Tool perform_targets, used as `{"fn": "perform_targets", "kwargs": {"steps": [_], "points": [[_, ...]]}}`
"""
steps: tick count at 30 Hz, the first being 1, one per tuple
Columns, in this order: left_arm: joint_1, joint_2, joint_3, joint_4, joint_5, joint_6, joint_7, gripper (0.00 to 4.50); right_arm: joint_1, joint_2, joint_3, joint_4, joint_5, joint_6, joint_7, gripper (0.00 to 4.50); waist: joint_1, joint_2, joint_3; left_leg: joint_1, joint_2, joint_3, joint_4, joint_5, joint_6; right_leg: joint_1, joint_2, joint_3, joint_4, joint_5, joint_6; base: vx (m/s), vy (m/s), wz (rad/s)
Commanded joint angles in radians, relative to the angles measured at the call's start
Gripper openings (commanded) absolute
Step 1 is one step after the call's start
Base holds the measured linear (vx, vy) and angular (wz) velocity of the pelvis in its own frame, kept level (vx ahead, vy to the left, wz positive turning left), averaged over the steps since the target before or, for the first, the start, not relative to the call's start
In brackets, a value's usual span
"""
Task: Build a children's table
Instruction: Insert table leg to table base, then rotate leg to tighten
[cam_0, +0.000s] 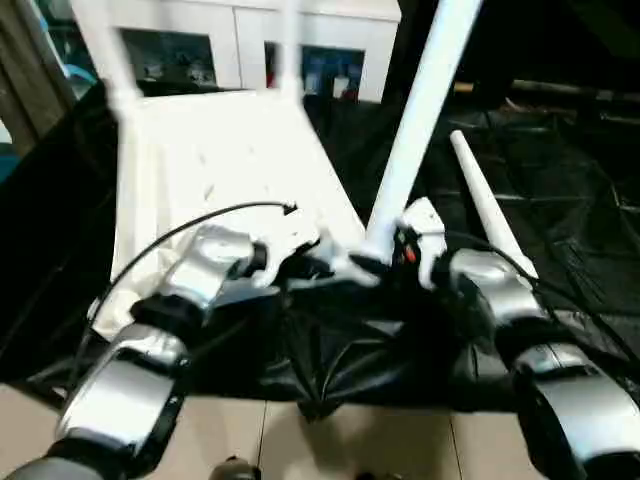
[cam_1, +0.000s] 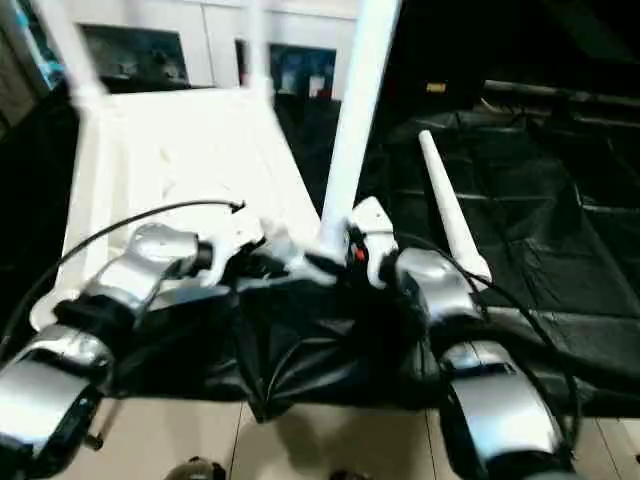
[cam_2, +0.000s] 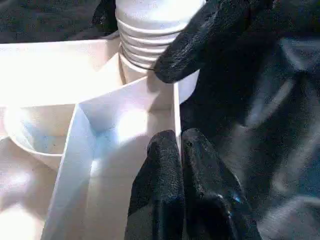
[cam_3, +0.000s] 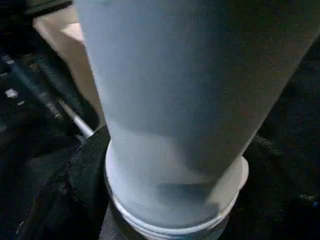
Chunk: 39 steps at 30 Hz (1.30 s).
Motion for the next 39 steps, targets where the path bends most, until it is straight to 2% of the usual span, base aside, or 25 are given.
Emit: {"fn": "perform_targets", "kwargs": {"steps": [1, 3, 4, 8, 10, 14, 18, 20, 21, 24, 25, 28, 30, 31, 32, 33, 35, 37, 39], "points": [[0.000, -0.004, -0.005, -0.057, -0.036, -0.042, -0.076, 0.00, 0.020, -0.033, 0.009, -0.068, 0.020, 0.000, 0.072, 3.59, -0.002, 0.006, -0.073, 0.028, 0.025, -0.005, -0.068, -0.281, 0.044, 0.066, -0.053, 0.047, -0.061, -0.224, -0.225, 0.000, 0.000, 0.00], [0.007, 0.006, -0.006, -0.067, -0.040, -0.043, -0.092, 0.00, 0.035, -0.041, 0.016, -0.094, 0.027, 0.004, 0.107, 3.59, -0.001, 0.005, -0.074, 0.032, 0.025, -0.005, -0.068, -0.290, 0.040, 0.062, -0.052, 0.048, -0.063, -0.242, -0.215, 0.000, 0.000, 0.00], [0.008, 0.009, -0.007, -0.068, -0.039, -0.044, -0.095, 0.00, 0.040, -0.044, 0.022, -0.097, 0.025, 0.007, 0.118, 3.42, 0.000, 0.004, -0.074, 0.029, 0.025, -0.005, -0.068, -0.281, 0.039, 0.063, -0.053, 0.049, -0.062, -0.239, -0.213, 0.000, 0.000, 0.00], [0.011, 0.015, -0.007, -0.070, -0.039, -0.047, -0.098, 0.00, 0.052, -0.043, 0.023, -0.107, 0.025, 0.019, 0.137, 3.31, 0.000, 0.002, -0.076, 0.026, 0.023, -0.005, -0.066, -0.261, 0.038, 0.064, -0.054, 0.049, -0.061, -0.241, -0.207, 0.000, 0.000, 0.00], [0.014, 0.015, -0.006, -0.073, -0.039, -0.046, -0.099, 0.00, 0.058, -0.041, 0.022, -0.113, 0.026, 0.023, 0.144, 3.03, 0.001, 0.002, -0.078, 0.024, 0.022, -0.006, -0.064, -0.239, 0.044, 0.065, -0.052, 0.048, -0.058, -0.215, -0.209, 0.000, 0.000, 0.00], [0.023, 0.013, -0.003, -0.085, -0.036, -0.040, -0.104, 0.00, 0.081, -0.039, 0.029, -0.140, 0.029, 0.038, 0.156, 2.79, 0.001, 0.000, -0.081, 0.021, 0.021, -0.005, -0.061, -0.203, 0.056, 0.068, -0.051, 0.047, -0.049, -0.162, -0.221, 0.000, 0.000, 0.00], [0.027, 0.012, -0.001, -0.086, -0.035, -0.033, -0.092, 0.00, 0.093, -0.032, 0.026, -0.145, 0.030, 0.048, 0.147, 2.77, 0.001, -0.001, -0.082, 0.020, 0.021, -0.005, -0.059, -0.190, 0.064, 0.068, -0.051, 0.047, -0.046, -0.141, -0.229, 0.000, 0.000, 0.00], [0.021, 0.003, 0.009, -0.070, -0.028, -0.019, -0.047, 0.00, 0.095, -0.015, 0.006, -0.128, 0.036, 0.072, 0.090, 2.76, 0.000, 0.000, -0.080, 0.022, 0.022, -0.005, -0.060, -0.202, 0.058, 0.067, -0.051, 0.047, -0.048, -0.162, -0.226, 0.000, 0.000, 0.00], [0.003, -0.011, 0.024, -0.041, -0.017, 0.002, 0.025, 0.00, 0.091, 0.010, -0.027, -0.102, 0.049, 0.103, 0.004, 2.76, -0.002, 0.000, -0.079, 0.021, 0.022, -0.006, -0.061, -0.216, 0.051, 0.066, -0.052, 0.047, -0.050, -0.187, -0.219, 0.000, 0.000, 0.00], [-0.031, -0.040, 0.054, 0.004, -0.014, 0.034, 0.130, 0.00, 0.086, 0.040, -0.047, -0.063, 0.036, 0.116, -0.127, 2.75, -0.010, -0.003, -0.074, 0.024, 0.016, -0.007, -0.062, -0.264, 0.024, 0.060, -0.055, 0.049, -0.065, -0.291, -0.190, 0.000, 0.000, 0.00], [-0.038, -0.046, 0.059, 0.012, -0.011, 0.045, 0.153, 0.00, 0.086, 0.048, -0.049, -0.056, 0.033, 0.116, -0.158, 2.75, -0.012, -0.004, -0.074, 0.027, 0.013, -0.010, -0.063, -0.282, 0.010, 0.060, -0.056, 0.049, -0.072, -0.359, -0.163, 0.000, 0.000, 0.00], [-0.061, -0.069, 0.069, 0.038, -0.003, 0.073, 0.226, 0.00, 0.077, 0.077, -0.064, -0.029, 0.024, 0.120, -0.273, 2.75, -0.018, -0.006, -0.072, 0.026, 0.012, -0.012, -0.065, -0.299, 0.004, 0.059, -0.056, 0.047, -0.078, -0.398, -0.143, 0.000, 0.000, 0.00], [-0.108, -0.128, 0.091, 0.093, 0.008, 0.125, 0.401, 0.00, 0.040, 0.145, -0.099, 0.028, 0.018, 0.146, -0.505, 2.75, -0.023, -0.003, -0.071, 0.026, 0.011, -0.012, -0.066, -0.299, 0.000, 0.053, -0.053, 0.048, -0.080, -0.410, -0.136, 0.000, 0.000, 0.00], [-0.122, -0.149, 0.099, 0.108, 0.009, 0.137, 0.458, 0.00, 0.025, 0.168, -0.112, 0.047, 0.019, 0.155, -0.573, 2.75, -0.030, -0.003, -0.071, 0.028, 0.011, -0.015, -0.067, -0.308, -0.015, 0.052, -0.053, 0.046, -0.080, -0.427, -0.136, 0.000, 0.000, 0.00], [-0.132, -0.173, 0.105, 0.117, 0.007, 0.144, 0.501, 0.00, 0.008, 0.195, -0.122, 0.070, 0.025, 0.165, -0.617, 2.75, -0.032, 0.003, -0.071, 0.027, 0.009, -0.016, -0.067, -0.314, -0.017, 0.053, -0.053, 0.044, -0.083, -0.438, -0.133, 0.000, 0.000, 0.00], [-0.137, -0.183, 0.106, 0.124, 0.006, 0.145, 0.515, 0.00, 0.000, 0.207, -0.126, 0.080, 0.026, 0.169, -0.630, 2.75, -0.033, 0.000, -0.071, 0.027, 0.008, -0.017, -0.066, -0.323, -0.017, 0.055, -0.054, 0.042, -0.087, -0.456, -0.123, 0.000, 0.000, 0.00], [-0.142, -0.204, 0.108, 0.132, 0.004, 0.146, 0.534, 0.00, -0.007, 0.230, -0.116, 0.085, 0.018, 0.157, -0.621, 2.75, -0.033, -0.004, -0.074, 0.021, 0.007, -0.016, -0.065, -0.313, 0.000, 0.059, -0.052, 0.042, -0.087, -0.428, -0.117, 0.000, 0.000, 0.00], [-0.139, -0.221, 0.102, 0.130, 0.007, 0.140, 0.531, 0.00, -0.007, 0.253, -0.106, 0.078, 0.019, 0.142, -0.594, 2.75, -0.027, -0.005, -0.076, 0.025, 0.007, -0.012, -0.062, -0.300, 0.021, 0.056, -0.051, 0.044, -0.084, -0.373, -0.132, 0.000, 0.000, 0.00], [-0.132, -0.222, 0.096, 0.120, 0.009, 0.128, 0.513, 0.00, -0.011, 0.262, -0.113, 0.070, 0.040, 0.141, -0.561, 3.31, -0.026, -0.005, -0.077, 0.020, 0.007, -0.012, -0.063, -0.282, 0.029, 0.060, -0.049, 0.044, -0.079, -0.341, -0.143, 0.000, 0.000, 0.00]]}}
